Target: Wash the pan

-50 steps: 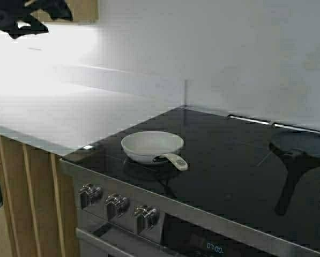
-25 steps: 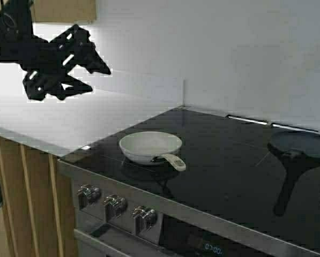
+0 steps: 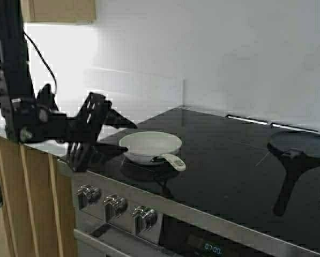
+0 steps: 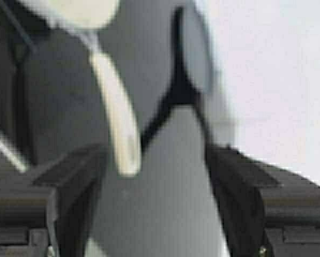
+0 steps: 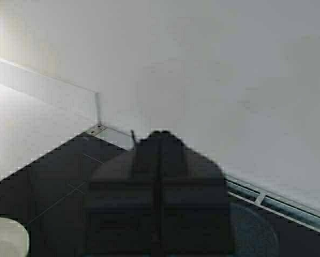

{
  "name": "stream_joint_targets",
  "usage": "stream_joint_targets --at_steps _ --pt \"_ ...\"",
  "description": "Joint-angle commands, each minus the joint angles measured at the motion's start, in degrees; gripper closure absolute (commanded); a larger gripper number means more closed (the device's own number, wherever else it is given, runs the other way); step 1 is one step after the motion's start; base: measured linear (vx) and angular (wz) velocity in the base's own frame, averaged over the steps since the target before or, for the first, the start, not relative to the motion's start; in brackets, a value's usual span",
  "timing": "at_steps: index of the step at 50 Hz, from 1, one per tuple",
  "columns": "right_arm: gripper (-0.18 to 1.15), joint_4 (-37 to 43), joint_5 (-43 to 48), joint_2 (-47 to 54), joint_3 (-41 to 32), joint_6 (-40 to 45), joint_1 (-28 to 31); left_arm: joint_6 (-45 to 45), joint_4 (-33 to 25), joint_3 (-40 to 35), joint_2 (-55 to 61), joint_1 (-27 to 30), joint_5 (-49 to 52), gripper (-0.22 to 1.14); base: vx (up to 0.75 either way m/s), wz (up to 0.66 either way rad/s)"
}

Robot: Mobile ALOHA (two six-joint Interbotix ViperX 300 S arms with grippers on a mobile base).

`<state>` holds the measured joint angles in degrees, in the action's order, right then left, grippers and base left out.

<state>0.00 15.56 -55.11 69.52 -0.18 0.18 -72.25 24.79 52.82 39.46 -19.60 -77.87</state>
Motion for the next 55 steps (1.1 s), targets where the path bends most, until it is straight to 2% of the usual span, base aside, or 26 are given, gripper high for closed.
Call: stream_joint_targets --at_steps 1,24,37,55 --pt "0.90 -0.1 0.2 0.3 -0.8 -0.1 0.1 -2.5 0.2 -3.3 4.8 -0.7 -3.2 0.02 0.00 0.00" --pt "0.90 -0.1 0.2 0.3 -0.5 0.1 0.1 -5.1 -1.2 -13.4 12.0 -4.8 -3.6 0.02 0.00 0.00" --pt "0.90 -0.1 0.2 0.3 -0.6 0.2 0.1 -11.0 -2.5 -19.9 14.8 -7.7 -2.7 0.02 0.00 0.00" --pt "0.90 -0.1 0.2 0.3 -0.7 0.2 0.1 -14.7 -4.0 -26.0 17.0 -8.5 0.6 0.02 0.00 0.00"
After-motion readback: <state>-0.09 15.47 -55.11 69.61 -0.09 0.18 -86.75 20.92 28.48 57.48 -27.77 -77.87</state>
